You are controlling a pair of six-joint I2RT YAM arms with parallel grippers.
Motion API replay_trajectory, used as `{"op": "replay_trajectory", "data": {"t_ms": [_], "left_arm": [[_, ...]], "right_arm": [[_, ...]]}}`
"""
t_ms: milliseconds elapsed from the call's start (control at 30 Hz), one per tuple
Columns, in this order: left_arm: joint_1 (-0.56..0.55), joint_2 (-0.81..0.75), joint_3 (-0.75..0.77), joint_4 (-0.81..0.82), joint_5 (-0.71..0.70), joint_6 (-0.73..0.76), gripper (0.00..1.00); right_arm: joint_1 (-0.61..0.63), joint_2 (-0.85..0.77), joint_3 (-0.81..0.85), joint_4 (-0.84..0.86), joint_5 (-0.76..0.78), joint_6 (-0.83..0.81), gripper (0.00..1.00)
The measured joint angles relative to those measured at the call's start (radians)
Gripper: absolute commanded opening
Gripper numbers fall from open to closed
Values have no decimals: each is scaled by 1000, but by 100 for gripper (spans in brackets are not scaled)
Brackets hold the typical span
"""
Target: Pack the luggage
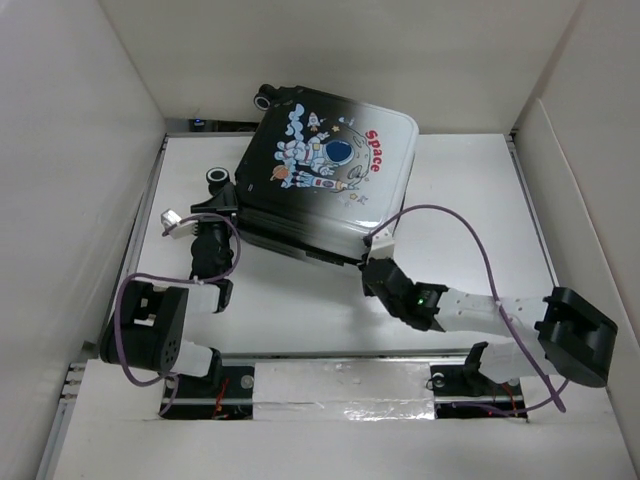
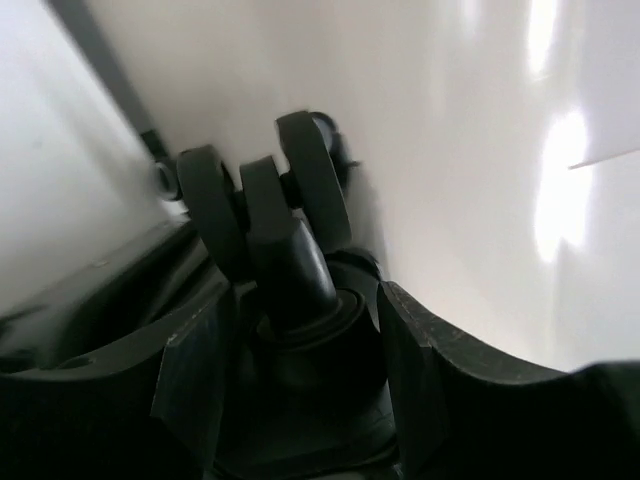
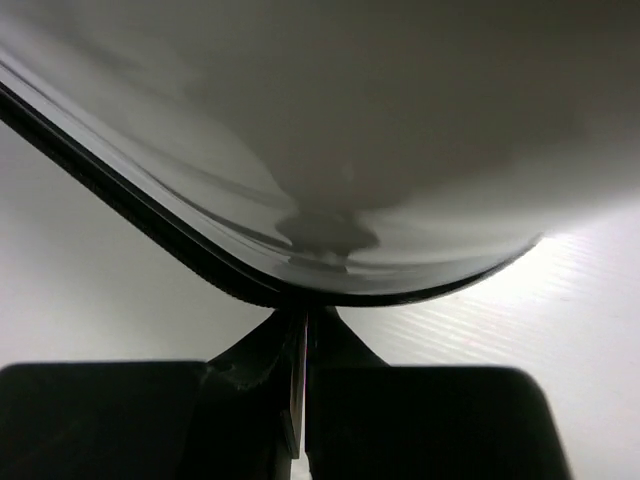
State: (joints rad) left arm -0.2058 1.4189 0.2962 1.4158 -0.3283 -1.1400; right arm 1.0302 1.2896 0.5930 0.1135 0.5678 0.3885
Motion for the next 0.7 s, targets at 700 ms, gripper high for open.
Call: {"op": "replay_trajectory", "data": {"t_ms": [700], "left_arm": [[-82,-309,-80,-149,209,98,0]], "right_arm": [[21,-307,-107,-210,-120,53,0]]}}
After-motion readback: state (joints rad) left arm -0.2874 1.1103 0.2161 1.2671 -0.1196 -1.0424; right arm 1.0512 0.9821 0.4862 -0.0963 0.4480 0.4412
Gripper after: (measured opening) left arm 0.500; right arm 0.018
